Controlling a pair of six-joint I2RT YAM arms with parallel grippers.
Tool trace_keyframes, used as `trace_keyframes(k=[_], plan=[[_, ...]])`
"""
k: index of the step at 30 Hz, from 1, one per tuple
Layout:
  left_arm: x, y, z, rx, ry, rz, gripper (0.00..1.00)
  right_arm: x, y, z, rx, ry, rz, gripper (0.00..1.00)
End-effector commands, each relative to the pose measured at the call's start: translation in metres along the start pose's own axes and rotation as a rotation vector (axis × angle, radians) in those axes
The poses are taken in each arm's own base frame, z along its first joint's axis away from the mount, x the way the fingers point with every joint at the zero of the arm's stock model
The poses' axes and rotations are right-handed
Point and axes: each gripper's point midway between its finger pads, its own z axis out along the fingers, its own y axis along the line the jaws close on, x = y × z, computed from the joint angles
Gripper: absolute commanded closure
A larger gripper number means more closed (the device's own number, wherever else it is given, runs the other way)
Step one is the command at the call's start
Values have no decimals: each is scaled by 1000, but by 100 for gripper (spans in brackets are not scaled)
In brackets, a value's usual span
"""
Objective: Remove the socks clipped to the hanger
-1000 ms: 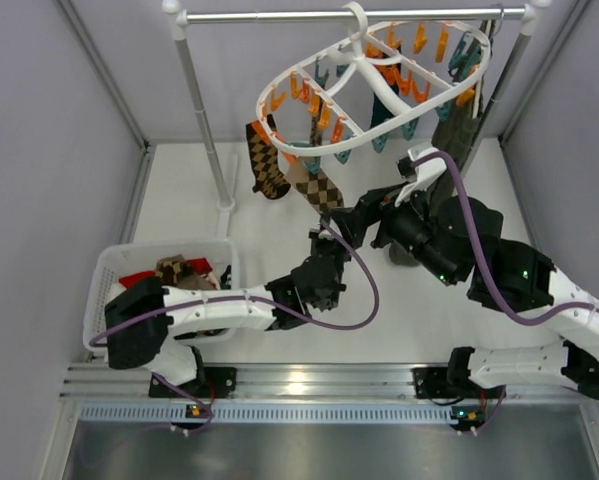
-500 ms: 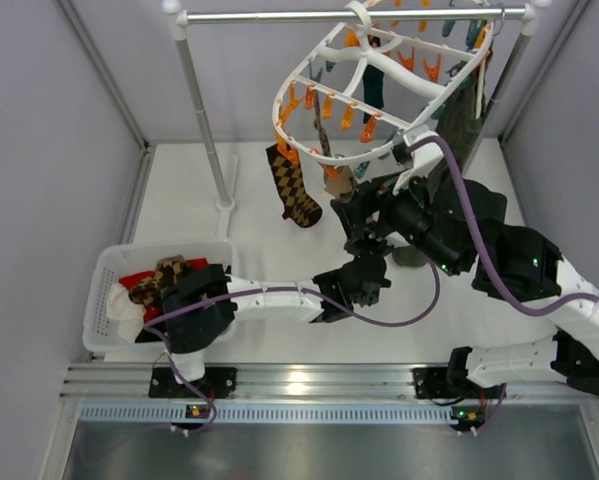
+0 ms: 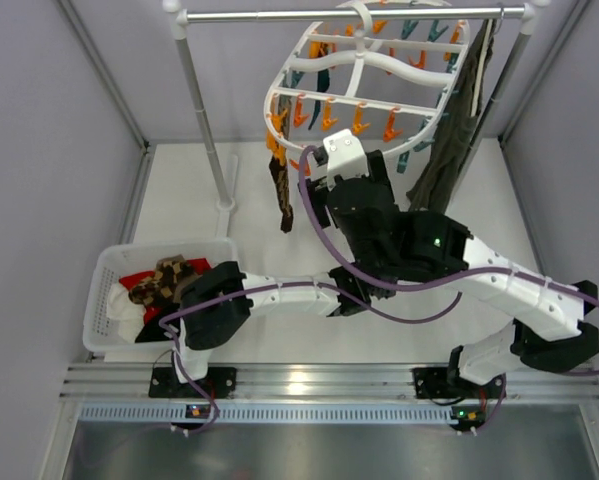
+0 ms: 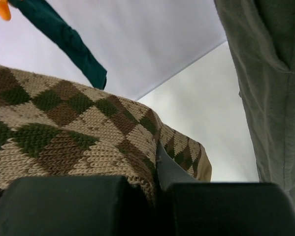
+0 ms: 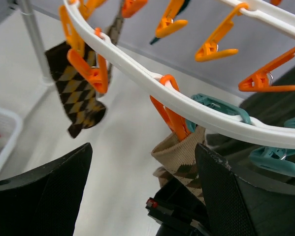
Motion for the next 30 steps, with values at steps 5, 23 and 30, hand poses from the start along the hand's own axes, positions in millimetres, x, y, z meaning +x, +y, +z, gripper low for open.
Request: trace_keyframes(k=[5,23,30], plan=[[-20,-6,4,20,-45,-2,100,-16,-32,5,330,-43,-96,19],[-22,-10,1,36,-54,-25,100,-9,-56,21,530,-98,-143,34],[-20,-12,0,48,-57,-33,100,-10,-64,28,563,-93,-149,39]])
